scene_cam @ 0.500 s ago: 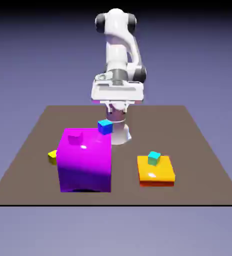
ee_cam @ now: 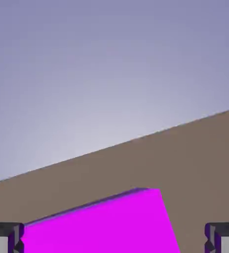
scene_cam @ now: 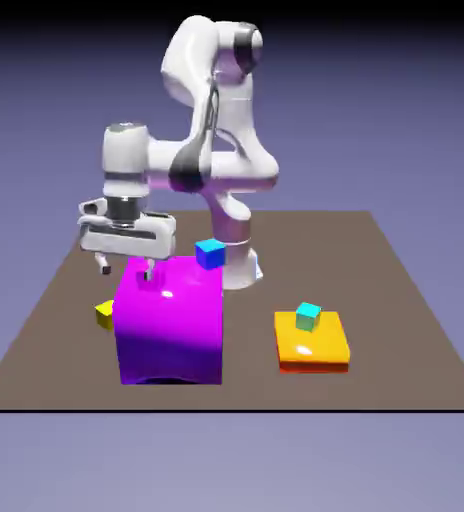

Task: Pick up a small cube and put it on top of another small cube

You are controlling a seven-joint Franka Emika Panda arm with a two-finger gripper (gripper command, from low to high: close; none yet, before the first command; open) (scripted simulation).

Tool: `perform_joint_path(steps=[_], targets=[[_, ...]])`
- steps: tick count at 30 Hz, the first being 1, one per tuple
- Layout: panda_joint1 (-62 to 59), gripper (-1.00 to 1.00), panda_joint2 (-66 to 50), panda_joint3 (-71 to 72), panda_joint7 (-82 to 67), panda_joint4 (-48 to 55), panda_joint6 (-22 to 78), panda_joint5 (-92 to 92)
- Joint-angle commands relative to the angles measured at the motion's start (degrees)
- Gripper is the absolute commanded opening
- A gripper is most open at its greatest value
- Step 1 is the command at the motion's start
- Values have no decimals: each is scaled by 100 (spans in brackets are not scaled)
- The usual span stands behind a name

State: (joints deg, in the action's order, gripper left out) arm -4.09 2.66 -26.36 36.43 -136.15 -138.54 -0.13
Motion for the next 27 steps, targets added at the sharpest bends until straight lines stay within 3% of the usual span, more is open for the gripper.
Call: perform_joint_path(steps=[1, 17, 20, 24, 25, 27], targets=[[-7, 0, -207, -121, -50, 132, 212, 29], [-941, 0, -3508, -1382, -926, 1828, 3325, 1020], [-1060, 0, -3650, -1071, -1007, 1677, 3329, 1365], [-1160, 0, -4074, -793, -1193, 1163, 2451, 1703], [-1160, -100, -4074, -793, -1193, 1163, 2451, 1703], [-1132, -100, -3954, -872, -1140, 1309, 2700, 1607]])
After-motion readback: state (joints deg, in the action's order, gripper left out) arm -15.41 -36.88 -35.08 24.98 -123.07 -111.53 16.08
